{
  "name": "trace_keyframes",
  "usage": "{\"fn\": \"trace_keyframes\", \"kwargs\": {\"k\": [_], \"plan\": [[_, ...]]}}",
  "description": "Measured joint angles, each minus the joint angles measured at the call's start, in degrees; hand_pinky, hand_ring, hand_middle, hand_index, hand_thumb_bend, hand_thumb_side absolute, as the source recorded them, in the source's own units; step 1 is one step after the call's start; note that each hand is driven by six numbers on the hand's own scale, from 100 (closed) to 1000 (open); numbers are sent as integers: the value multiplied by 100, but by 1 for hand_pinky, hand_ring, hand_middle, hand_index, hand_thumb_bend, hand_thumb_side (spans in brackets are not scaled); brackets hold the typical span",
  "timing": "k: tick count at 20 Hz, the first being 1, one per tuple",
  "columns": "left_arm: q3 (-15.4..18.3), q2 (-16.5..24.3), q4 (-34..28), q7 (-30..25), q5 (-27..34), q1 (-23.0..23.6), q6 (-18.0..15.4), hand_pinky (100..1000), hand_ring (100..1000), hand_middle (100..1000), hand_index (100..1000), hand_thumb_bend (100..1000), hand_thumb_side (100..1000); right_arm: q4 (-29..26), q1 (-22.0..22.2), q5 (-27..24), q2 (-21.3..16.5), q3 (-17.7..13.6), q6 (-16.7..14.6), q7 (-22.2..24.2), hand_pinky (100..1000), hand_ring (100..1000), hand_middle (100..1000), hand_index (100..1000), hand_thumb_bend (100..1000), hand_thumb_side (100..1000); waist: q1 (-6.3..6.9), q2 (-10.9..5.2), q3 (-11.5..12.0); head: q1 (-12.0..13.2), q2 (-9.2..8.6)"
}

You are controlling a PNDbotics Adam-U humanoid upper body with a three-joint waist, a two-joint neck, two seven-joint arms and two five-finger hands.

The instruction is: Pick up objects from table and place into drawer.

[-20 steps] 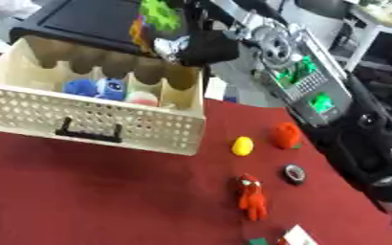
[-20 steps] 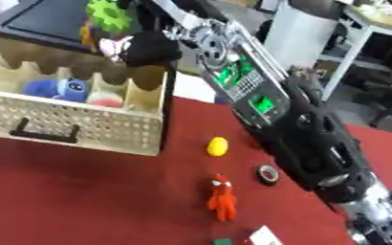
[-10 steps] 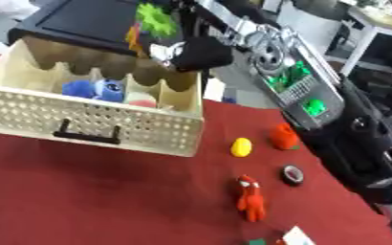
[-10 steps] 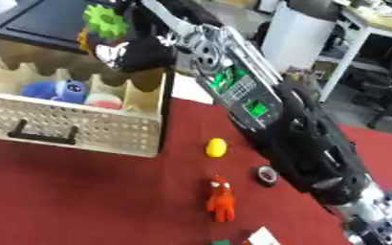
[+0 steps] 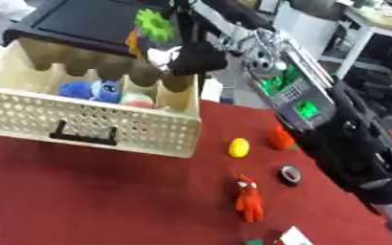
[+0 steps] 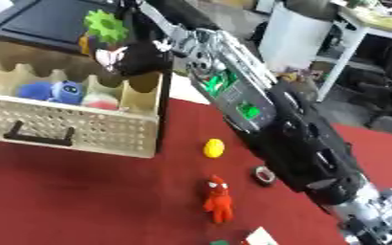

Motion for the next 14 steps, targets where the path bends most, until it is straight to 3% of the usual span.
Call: {"fn": "trace_keyframes", "kwargs": {"k": [7, 12, 13, 14], "plan": [[0, -1, 0, -8, 0, 1, -7, 415, 336, 382, 761, 100, 1000, 81, 8, 243, 1, 24, -6, -6, 439, 541, 373, 542, 220, 528, 20, 17, -15, -16, -1], [0, -41, 0, -8, 0, 3, -8, 415, 336, 382, 761, 100, 1000, 99, 41, 379, 1, 51, -36, 54, 439, 541, 373, 542, 220, 528, 53, 18, -17, -18, -1], [0, -43, 0, -8, 0, 4, -8, 415, 336, 382, 759, 100, 1000, 99, 43, 395, 1, 51, -38, 66, 481, 575, 415, 616, 280, 554, 53, 18, -17, -18, -1], [0, -43, 0, -8, 0, 4, -8, 415, 336, 382, 759, 100, 1000, 99, 45, 403, 1, 52, -40, 82, 481, 576, 417, 623, 285, 554, 54, 18, -25, -18, -1]]}}
